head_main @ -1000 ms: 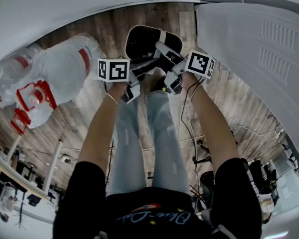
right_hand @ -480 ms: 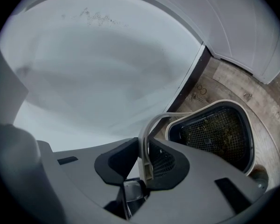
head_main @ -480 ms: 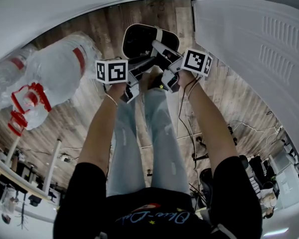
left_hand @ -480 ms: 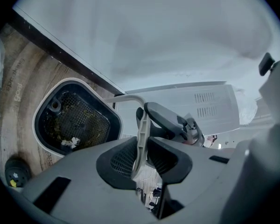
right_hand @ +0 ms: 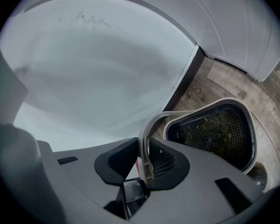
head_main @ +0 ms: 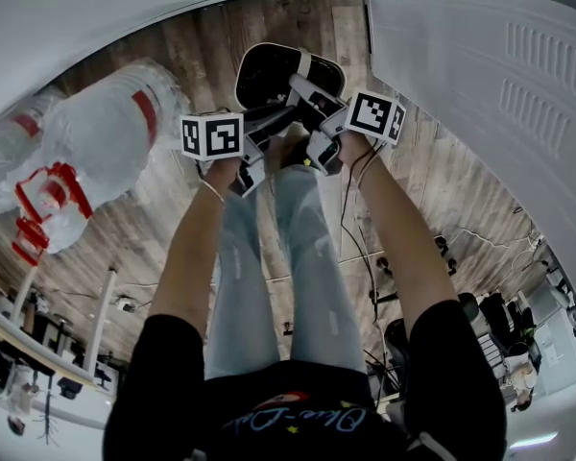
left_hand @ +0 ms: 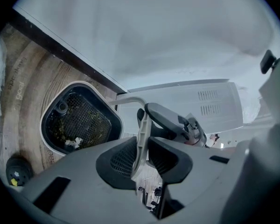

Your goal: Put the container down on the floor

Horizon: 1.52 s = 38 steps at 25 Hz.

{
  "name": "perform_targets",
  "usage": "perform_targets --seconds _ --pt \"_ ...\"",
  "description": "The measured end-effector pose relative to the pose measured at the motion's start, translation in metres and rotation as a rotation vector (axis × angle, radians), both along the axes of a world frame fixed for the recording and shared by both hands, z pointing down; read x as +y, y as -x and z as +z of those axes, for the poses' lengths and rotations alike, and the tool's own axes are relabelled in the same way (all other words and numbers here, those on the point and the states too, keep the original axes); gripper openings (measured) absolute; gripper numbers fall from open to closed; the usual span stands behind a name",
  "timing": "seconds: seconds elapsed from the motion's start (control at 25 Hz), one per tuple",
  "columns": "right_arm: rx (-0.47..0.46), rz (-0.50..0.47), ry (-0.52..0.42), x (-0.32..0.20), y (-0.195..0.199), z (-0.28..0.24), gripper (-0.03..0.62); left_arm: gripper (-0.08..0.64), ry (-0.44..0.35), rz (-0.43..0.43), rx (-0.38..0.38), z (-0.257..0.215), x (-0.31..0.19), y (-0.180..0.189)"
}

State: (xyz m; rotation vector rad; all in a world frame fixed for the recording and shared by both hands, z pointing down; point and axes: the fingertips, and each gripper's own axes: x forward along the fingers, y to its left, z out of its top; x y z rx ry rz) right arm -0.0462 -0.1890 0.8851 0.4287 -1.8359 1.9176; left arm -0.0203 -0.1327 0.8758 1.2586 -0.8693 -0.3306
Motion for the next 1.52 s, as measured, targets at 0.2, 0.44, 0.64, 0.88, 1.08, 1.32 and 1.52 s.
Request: perform_targets --seconds 0.2,0.44,0.64,0.88,1.08,1.32,1.52 --pt "0.009 0.012 -0.014 0.005 0.002 0.001 0.067 0.08 0.002 -0.007 -0.003 0.002 0.006 0.003" --pt "0.04 -0.04 -0.074 0.01 0.011 -0.001 0.082 0.084 0.009 -0.028 -0.049 0.002 0.011 0.016" --pt "0.027 -0.06 -0.072 0.016 0.018 -0.007 0.103 0.089 0.029 -0.069 -0.115 0.008 0.018 0.039" --pt "0.039 -0.035 -0.069 0.021 0.013 -0.006 0.103 0.094 0.075 -0.129 -0.245 0.022 0.033 0.078" --pt "0.035 -0.016 -0.068 0.024 0.008 -0.007 0.103 0.086 0.115 -0.125 -0.384 0.041 0.046 0.107" --pt "0.037 0.032 -0.07 0.016 -0.004 -0.009 0.103 0.094 0.178 -0.213 -0.428 0.058 0.05 0.123" --pt "0.043 0.051 -0.071 0.015 -0.011 -0.007 0.102 0.012 0.243 -0.232 -0.505 0.071 0.058 0.137"
